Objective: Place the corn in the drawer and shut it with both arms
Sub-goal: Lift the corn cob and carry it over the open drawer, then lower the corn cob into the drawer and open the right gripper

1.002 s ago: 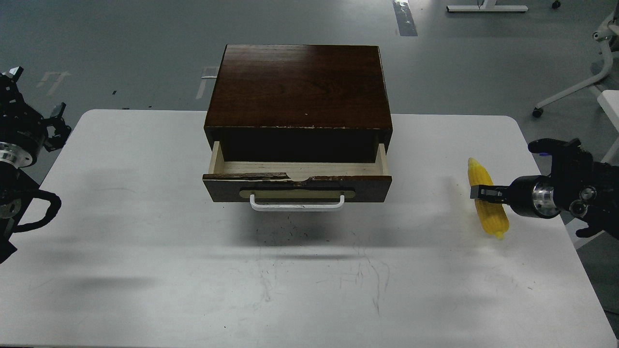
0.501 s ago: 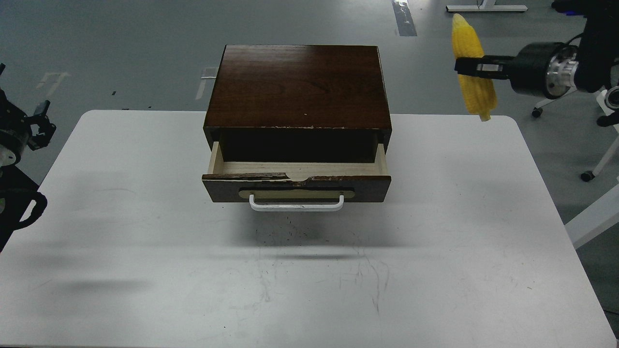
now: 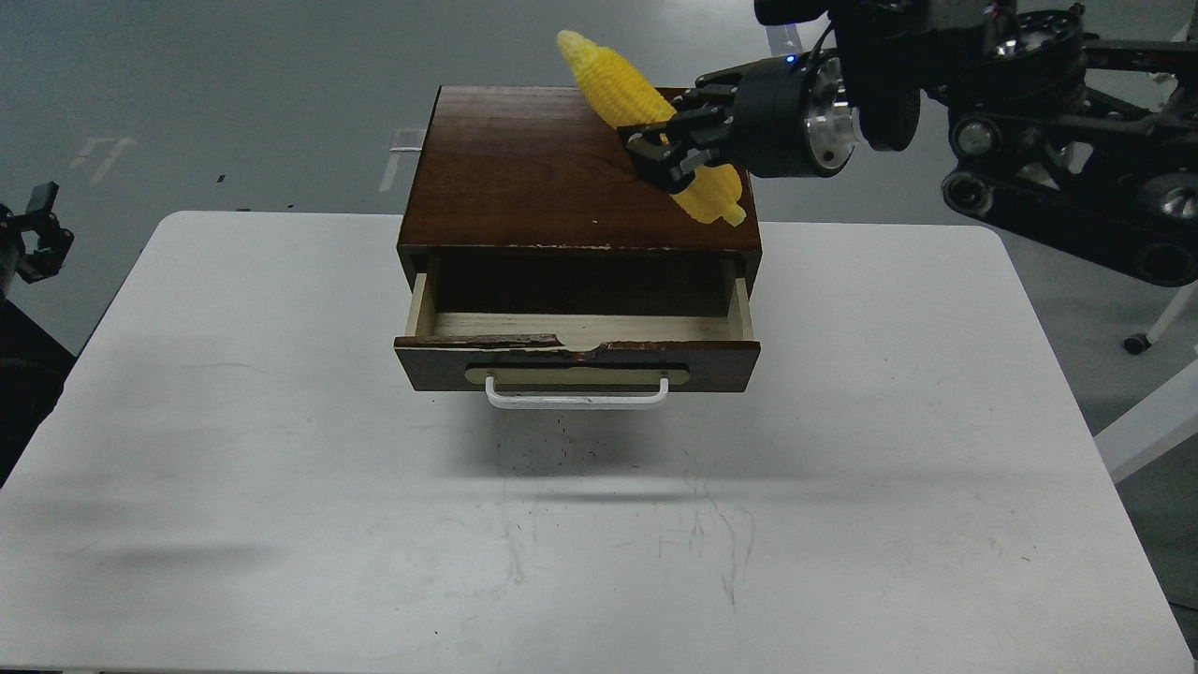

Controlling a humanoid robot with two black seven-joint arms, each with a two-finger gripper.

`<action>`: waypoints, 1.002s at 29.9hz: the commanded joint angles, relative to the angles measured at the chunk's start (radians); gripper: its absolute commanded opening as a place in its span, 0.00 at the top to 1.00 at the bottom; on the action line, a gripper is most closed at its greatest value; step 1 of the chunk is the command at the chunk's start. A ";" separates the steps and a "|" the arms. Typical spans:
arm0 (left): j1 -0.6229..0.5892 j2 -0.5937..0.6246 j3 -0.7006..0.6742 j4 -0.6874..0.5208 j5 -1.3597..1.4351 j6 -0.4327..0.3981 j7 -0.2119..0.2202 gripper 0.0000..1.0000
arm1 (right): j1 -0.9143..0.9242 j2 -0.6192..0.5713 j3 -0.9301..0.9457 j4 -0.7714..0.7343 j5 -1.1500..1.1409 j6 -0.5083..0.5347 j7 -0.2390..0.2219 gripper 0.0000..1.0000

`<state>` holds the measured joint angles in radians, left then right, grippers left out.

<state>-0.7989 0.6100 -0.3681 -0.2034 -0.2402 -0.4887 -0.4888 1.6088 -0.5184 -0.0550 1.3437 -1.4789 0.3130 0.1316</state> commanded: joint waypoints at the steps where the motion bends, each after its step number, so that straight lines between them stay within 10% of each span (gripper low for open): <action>1: 0.001 0.002 0.000 0.001 0.001 0.000 0.000 0.02 | -0.004 0.035 -0.037 0.057 -0.138 0.015 0.013 1.00; 30: 0.000 0.053 -0.023 -0.001 -0.001 0.000 0.000 0.02 | -0.063 0.118 -0.143 0.046 -0.343 0.017 0.013 1.00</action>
<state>-0.7993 0.6624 -0.3910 -0.2035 -0.2410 -0.4887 -0.4886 1.5512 -0.3964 -0.1994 1.3978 -1.8239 0.3299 0.1443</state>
